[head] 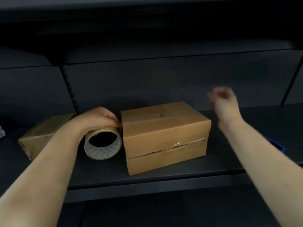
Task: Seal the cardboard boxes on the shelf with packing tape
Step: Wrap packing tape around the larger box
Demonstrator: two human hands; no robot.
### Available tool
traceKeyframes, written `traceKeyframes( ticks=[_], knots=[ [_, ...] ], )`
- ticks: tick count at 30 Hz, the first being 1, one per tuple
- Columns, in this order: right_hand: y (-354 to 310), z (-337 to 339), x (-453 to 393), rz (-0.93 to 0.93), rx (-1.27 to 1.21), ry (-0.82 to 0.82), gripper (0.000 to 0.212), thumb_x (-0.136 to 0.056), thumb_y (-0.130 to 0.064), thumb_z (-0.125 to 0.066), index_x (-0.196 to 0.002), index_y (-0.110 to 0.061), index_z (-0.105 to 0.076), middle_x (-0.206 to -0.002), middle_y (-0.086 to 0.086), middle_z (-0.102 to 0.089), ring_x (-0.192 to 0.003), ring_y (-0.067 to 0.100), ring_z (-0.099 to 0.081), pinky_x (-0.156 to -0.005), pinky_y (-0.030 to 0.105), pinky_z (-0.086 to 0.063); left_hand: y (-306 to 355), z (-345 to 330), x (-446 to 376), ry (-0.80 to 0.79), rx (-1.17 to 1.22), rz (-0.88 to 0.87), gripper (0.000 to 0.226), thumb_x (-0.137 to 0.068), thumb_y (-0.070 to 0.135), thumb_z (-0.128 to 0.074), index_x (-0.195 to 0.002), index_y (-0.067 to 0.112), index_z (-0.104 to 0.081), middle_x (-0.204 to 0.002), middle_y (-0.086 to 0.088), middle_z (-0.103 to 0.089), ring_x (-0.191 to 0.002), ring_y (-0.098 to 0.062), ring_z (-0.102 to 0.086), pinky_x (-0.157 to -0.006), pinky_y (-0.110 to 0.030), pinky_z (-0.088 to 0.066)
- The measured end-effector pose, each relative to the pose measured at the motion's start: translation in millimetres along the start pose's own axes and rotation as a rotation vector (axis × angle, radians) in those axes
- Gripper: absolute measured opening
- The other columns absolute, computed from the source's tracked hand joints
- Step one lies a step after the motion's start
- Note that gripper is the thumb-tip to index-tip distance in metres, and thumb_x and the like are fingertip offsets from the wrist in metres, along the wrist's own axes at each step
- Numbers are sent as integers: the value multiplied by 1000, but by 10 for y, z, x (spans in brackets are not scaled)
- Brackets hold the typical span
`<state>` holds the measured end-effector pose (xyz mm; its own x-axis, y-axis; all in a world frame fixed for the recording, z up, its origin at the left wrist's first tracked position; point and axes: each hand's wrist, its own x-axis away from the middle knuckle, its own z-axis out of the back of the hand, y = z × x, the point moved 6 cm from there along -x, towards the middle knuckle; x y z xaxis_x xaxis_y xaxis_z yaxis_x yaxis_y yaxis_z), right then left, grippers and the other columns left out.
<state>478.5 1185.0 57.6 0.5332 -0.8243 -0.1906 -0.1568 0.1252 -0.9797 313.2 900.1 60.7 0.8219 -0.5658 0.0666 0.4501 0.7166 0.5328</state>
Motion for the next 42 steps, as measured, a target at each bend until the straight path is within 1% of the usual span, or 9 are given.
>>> traceKeyframes(
  ticks=[2, 5, 9, 16, 22, 28, 33, 37, 42],
  knots=[
    [-555, -279, 113, 361, 216, -351, 41, -82, -35, -67, -117, -19, -55, -101, -9, -59, -95, 5, -57, -75, 13, -44, -3, 21, -18, -15, -20, -4, 6, -80, 27, -69, -77, 27, -73, -77, 2, -72, -74, -12, -65, -63, -22, -46],
    [-766, -936, 632, 508, 803, -1059, 77, -69, -63, -63, -136, -37, -36, -137, -14, -45, -122, 2, -42, -95, 20, -34, 1, 29, -24, -40, -7, 14, 5, -79, 27, -70, -76, 27, -73, -74, 3, -72, -72, -12, -65, -62, -22, -46],
    [-528, -1553, 989, 488, 1119, -1371, 99, -69, -62, -64, -146, -40, -6, -156, -15, -5, -142, 9, -11, -109, 28, -15, 10, 13, 16, -43, 10, 40, 5, -80, 30, -69, -78, 26, -71, -72, 7, -69, -65, -5, -61, -55, -17, -42],
    [-187, -1798, 981, 529, 1263, -1489, 107, -65, -61, -69, -144, -48, 1, -156, -13, 16, -143, 15, 13, -114, 49, 3, -152, -75, 86, -23, 244, 77, 23, -77, 40, -69, -82, 18, -71, -49, 11, -65, -43, 4, -58, -39, -9, -39],
    [-207, -1802, 958, 541, 1251, -1364, 102, -68, -59, -69, -144, -47, -1, -157, -9, 6, -143, 20, 6, -114, 46, -3, -635, -146, 266, -223, 1065, -54, 49, -46, 45, -87, -77, 11, -72, -42, -7, -51, -36, -17, -50, -40, -23, -43],
    [-323, -1768, 941, 494, 1200, -1403, 108, -66, -45, -77, -144, -49, -2, -155, -10, -5, -141, 15, -7, -108, 32, -22, -714, -25, 241, -97, 942, -20, 58, -27, 55, -88, -58, 10, -69, -38, -3, -41, -32, -12, -40, -36, -21, -37],
    [-310, -1730, 845, 456, 1198, -1417, 107, -66, -39, -79, -143, -52, -5, -154, -11, -7, -139, 15, -11, -109, 33, -23, -599, -90, 234, -41, 646, 122, 31, -61, 47, -75, -54, 17, -67, -41, 4, -52, -48, -13, -46, -45, -24, -39],
    [-271, -1656, 809, 454, 1140, -1400, 109, -63, -36, -82, -141, -54, -8, -154, -14, -5, -138, 11, -11, -107, 31, -23, -576, -74, 279, -36, 495, 178, 38, -51, 58, -72, -55, 21, -71, -51, 4, -59, -54, -10, -55, -49, -22, -44],
    [-673, -1494, 677, 321, 685, -1386, 104, -43, -45, -76, -132, -62, -26, -146, -12, -29, -124, 12, -40, -96, 36, -45, -441, 186, 388, -96, 1063, -126, 48, -49, 49, -85, -66, 7, -67, -41, 0, -48, -40, -14, -45, -41, -21, -43]
  ],
)
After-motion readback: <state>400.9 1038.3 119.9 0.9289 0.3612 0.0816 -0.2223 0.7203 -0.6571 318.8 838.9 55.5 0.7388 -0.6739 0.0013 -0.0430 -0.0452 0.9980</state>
